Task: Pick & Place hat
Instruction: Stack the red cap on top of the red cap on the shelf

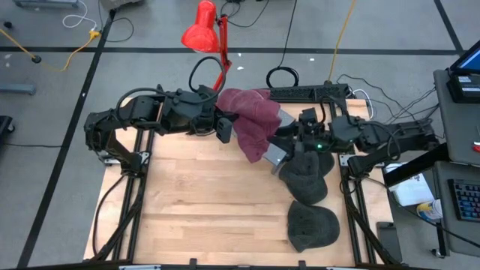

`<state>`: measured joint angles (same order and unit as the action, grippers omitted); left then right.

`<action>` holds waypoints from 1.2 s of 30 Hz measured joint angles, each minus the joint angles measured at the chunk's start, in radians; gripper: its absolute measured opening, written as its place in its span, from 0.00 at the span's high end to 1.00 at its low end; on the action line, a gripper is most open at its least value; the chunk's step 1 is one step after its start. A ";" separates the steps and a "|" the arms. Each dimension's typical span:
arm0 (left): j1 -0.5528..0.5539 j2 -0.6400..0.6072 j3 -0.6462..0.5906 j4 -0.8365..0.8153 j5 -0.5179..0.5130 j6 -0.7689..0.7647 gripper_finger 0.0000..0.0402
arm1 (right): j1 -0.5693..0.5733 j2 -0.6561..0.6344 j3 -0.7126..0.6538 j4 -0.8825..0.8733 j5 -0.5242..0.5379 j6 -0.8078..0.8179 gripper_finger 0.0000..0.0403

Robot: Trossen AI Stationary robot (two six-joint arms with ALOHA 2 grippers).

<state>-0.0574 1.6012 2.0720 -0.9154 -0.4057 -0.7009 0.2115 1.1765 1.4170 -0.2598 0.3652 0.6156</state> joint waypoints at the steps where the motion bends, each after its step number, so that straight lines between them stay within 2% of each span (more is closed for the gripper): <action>1: 0.000 0.000 0.000 0.000 0.000 0.000 1.00 | 0.000 0.002 0.000 -0.002 0.000 0.000 0.61; 4: 0.000 0.000 0.000 0.000 0.001 0.008 1.00 | 0.000 0.007 0.000 -0.002 0.000 0.000 0.68; 8: 0.000 0.000 0.000 0.000 0.000 0.012 1.00 | 0.000 0.010 0.000 -0.002 -0.004 0.000 0.92; 10: 0.000 0.000 0.000 0.000 -0.002 0.016 1.00 | 0.000 0.010 0.000 0.000 -0.007 0.000 0.97; 16: 0.000 -0.001 0.000 -0.026 0.018 0.080 0.92 | 0.001 -0.003 0.000 0.064 -0.068 0.019 0.99; 20: -0.013 -0.002 0.000 -0.140 0.018 0.101 0.82 | 0.025 -0.014 0.000 0.184 -0.136 -0.011 0.99; 23: -0.021 -0.002 0.000 -0.235 0.018 0.080 0.72 | 0.042 -0.025 0.000 0.204 -0.154 -0.009 0.99; 30: -0.041 -0.002 0.000 -0.430 0.067 0.035 0.50 | 0.067 -0.040 0.000 0.204 -0.127 0.027 1.00; 36: -0.075 -0.002 0.000 -0.505 0.117 0.011 0.42 | 0.068 -0.040 0.000 0.222 -0.074 0.024 1.00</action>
<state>-0.1321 1.5997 2.0716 -1.4201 -0.2882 -0.6903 0.2794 1.1366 1.4170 -0.0382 0.2916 0.6399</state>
